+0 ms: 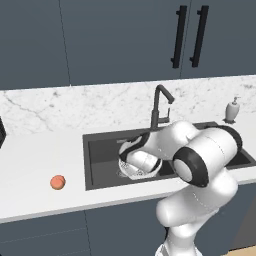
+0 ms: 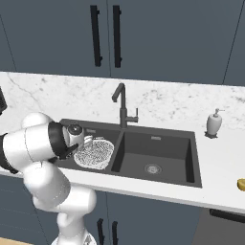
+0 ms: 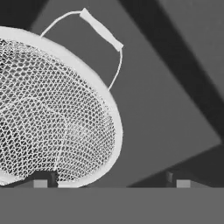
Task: Put the colander in the sink, put the peach, kiwi in the colander, and turn on the sink faucet and pour water over the colander.
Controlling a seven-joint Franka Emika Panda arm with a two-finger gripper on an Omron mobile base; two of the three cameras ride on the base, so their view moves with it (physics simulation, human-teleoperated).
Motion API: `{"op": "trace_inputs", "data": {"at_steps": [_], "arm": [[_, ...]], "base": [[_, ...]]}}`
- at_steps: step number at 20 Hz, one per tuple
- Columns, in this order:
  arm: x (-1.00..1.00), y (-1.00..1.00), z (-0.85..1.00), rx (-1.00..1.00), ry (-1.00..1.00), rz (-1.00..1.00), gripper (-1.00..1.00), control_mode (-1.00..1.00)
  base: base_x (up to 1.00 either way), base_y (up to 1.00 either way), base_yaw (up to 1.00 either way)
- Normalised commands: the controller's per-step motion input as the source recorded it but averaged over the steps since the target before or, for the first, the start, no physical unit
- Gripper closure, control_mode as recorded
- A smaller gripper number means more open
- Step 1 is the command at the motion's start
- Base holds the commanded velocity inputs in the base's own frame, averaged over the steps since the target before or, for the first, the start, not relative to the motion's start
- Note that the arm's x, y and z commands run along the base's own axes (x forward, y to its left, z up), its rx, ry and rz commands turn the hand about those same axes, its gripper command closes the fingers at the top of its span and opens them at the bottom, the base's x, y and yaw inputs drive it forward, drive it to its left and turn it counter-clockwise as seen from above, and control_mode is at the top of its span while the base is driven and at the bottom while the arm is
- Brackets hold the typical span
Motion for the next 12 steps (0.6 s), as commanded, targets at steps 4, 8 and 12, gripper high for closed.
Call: {"op": "trace_inputs", "data": {"at_steps": [4,8,12], "arm": [[0.00,0.00,1.00,0.00,-0.06,0.00,-1.00,-1.00],[0.00,0.00,1.00,-0.02,0.00,-0.03,-1.00,-1.00],[-0.13,-0.03,1.00,-0.10,0.00,-0.10,-1.00,-1.00]], "base": [[0.00,0.00,0.00],[0.00,0.00,0.00],[0.00,0.00,0.00]]}}
